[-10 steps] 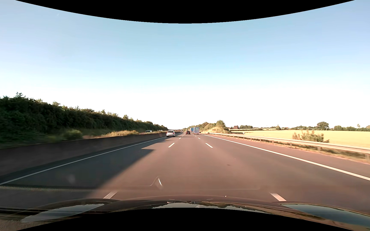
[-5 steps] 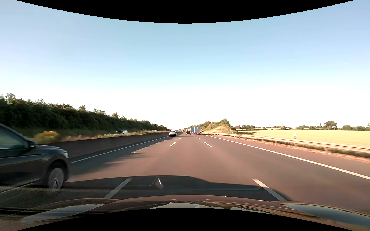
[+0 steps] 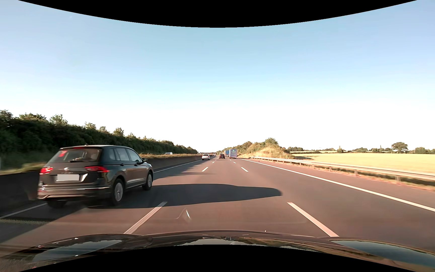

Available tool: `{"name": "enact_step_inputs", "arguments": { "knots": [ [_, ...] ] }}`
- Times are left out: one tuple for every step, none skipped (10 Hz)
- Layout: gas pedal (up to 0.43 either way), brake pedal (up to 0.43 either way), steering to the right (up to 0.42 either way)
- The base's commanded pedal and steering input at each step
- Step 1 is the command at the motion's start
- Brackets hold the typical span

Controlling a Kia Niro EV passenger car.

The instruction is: Follow the waypoints while adhering to traffic rules and regulations

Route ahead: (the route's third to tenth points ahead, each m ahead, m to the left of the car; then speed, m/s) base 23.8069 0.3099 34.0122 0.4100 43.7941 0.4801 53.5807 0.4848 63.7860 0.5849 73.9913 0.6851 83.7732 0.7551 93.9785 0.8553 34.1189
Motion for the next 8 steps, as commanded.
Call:
{"name": "enact_step_inputs", "arguments": {
  "knots": [
    [0.461,0.000,-0.005],
    [0.461,0.000,-0.005],
    [0.461,0.000,-0.004],
    [0.461,0.000,-0.005],
    [0.461,0.000,-0.006],
    [0.461,0.000,-0.006],
    [0.461,0.000,-0.006],
    [0.461,0.000,-0.006]
  ]
}}
